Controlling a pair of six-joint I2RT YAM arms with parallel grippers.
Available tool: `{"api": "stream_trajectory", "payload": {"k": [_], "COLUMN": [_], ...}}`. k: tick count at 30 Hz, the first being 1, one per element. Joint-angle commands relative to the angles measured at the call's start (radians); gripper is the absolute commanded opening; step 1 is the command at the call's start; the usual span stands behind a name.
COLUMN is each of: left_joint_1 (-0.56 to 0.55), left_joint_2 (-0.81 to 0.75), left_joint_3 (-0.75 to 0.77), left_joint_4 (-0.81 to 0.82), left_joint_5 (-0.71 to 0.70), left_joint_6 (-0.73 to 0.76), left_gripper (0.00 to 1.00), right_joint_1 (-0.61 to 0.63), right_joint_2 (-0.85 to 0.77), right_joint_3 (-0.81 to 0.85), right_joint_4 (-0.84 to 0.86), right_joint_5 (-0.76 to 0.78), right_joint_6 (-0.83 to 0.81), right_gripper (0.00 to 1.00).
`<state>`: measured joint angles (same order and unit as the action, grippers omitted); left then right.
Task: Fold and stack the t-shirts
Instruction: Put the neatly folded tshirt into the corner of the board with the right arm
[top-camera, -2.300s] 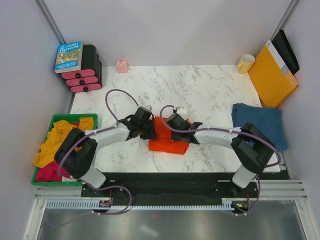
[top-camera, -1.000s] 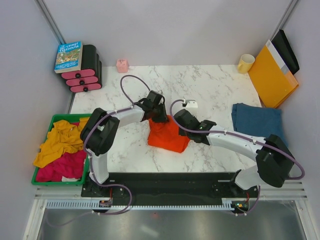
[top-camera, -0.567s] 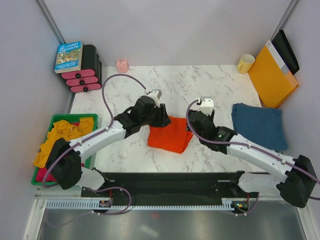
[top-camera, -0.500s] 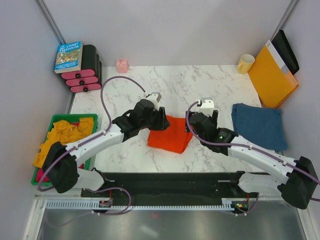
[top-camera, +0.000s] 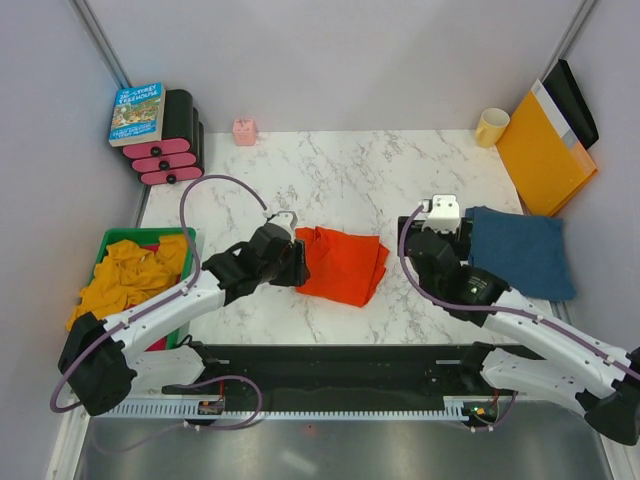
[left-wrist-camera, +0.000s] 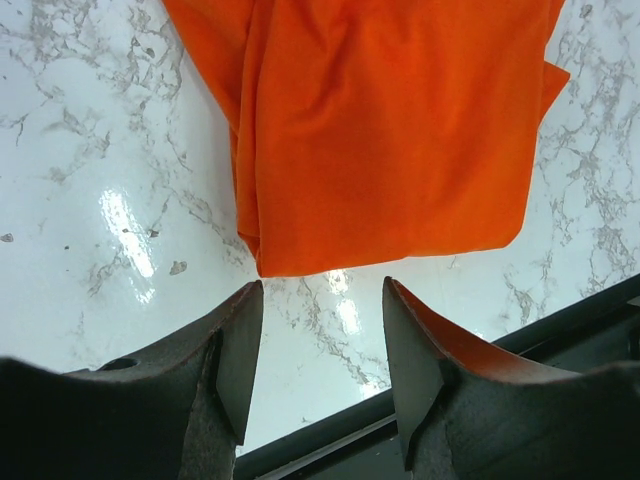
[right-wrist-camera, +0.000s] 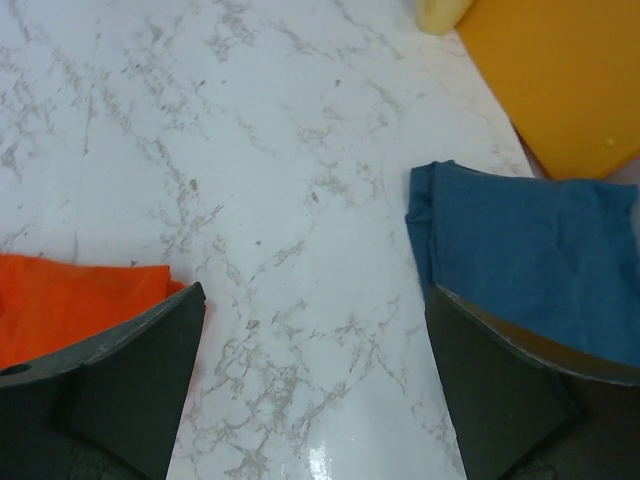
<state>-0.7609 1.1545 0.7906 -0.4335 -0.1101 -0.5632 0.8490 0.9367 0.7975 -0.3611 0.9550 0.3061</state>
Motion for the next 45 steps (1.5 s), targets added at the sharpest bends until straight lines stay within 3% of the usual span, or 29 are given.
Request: {"api": "stream_trajectory", "payload": {"k": [1,3,4,6,7,8,10,11,12,13,17,21,24,27,30,39,43,44,45], "left_joint_1": [-0.006,-0.009,-0.011,-0.012,-0.012,-0.015,-0.017,-0.020,-0.023,-0.025,-0.026,-0.026,-0.026,-0.028,-0.028,-0.031,-0.035,-0.035,-0.035], "left_joint_2": [0.011,0.022,0.030,0.034,0.037,0.037,0.037,0.034,0.033,0.028,-0.018,-0.070,-0.085,-0.117,-0.122,-0.125,-0.131,-0.125,-0.125], "left_joint_3": [0.022,0.036,0.038,0.041,0.041,0.042,0.044,0.044,0.042,0.044,0.038,0.013,-0.010,-0.027,-0.034,-0.068,-0.065,-0.064,-0.059], "left_joint_4": [-0.008,-0.007,-0.001,0.012,0.016,0.019,0.024,0.025,0.029,0.027,0.021,0.019,0.012,0.015,0.015,0.036,0.036,0.036,0.033], "left_joint_5": [-0.034,-0.022,-0.014,0.012,0.024,0.036,0.069,0.076,0.079,0.079,0.056,0.058,0.059,0.058,0.061,0.099,0.105,0.105,0.105], "left_joint_6": [0.014,0.008,0.005,-0.012,-0.017,-0.026,-0.032,-0.033,-0.030,-0.027,0.002,-0.003,-0.012,-0.026,-0.029,-0.066,-0.064,-0.066,-0.064], "left_gripper": [0.58,0.58,0.58,0.58,0.58,0.57,0.57,0.57,0.56,0.56,0.56,0.56,0.55,0.55,0.55,0.54,0.54,0.54,0.54], "right_joint_1": [-0.025,-0.089,-0.115,-0.197,-0.226,-0.293,-0.367,-0.379,-0.381,-0.380,-0.404,-0.422,-0.435,-0.442,-0.462,-0.533,-0.628,-0.627,-0.627], "right_joint_2": [-0.097,-0.162,-0.191,-0.262,-0.256,-0.186,-0.051,0.087,0.149,0.201,0.396,0.581,0.637,0.623,0.584,0.548,0.658,0.694,0.657], "right_joint_3": [-0.064,-0.136,-0.241,-0.358,-0.497,-0.495,-0.457,-0.449,-0.492,-0.524,-0.523,-0.499,-0.483,-0.498,-0.552,-0.670,-0.771,-0.784,-0.776], "right_joint_4": [-0.010,0.098,0.295,0.532,0.872,0.838,0.811,0.845,0.931,1.193,1.310,1.514,1.570,1.558,1.612,1.777,2.023,2.113,2.064], "right_joint_5": [0.273,0.306,0.320,0.306,0.285,0.284,0.216,0.278,0.307,0.314,0.353,0.324,0.162,-0.055,-0.131,-0.211,-0.677,-0.673,-0.650], "right_joint_6": [0.068,0.023,-0.010,-0.047,-0.188,-0.123,-0.165,-0.162,-0.200,-0.263,-0.167,-0.239,-0.352,-0.409,-0.400,-0.331,-0.395,-0.406,-0.395], "right_gripper": [0.98,0.98,0.98,0.98,0.98,0.98,0.98,0.98,0.98,0.98,0.98,0.98,0.98,0.98,0.98,0.98,0.98,0.98,0.98]}}
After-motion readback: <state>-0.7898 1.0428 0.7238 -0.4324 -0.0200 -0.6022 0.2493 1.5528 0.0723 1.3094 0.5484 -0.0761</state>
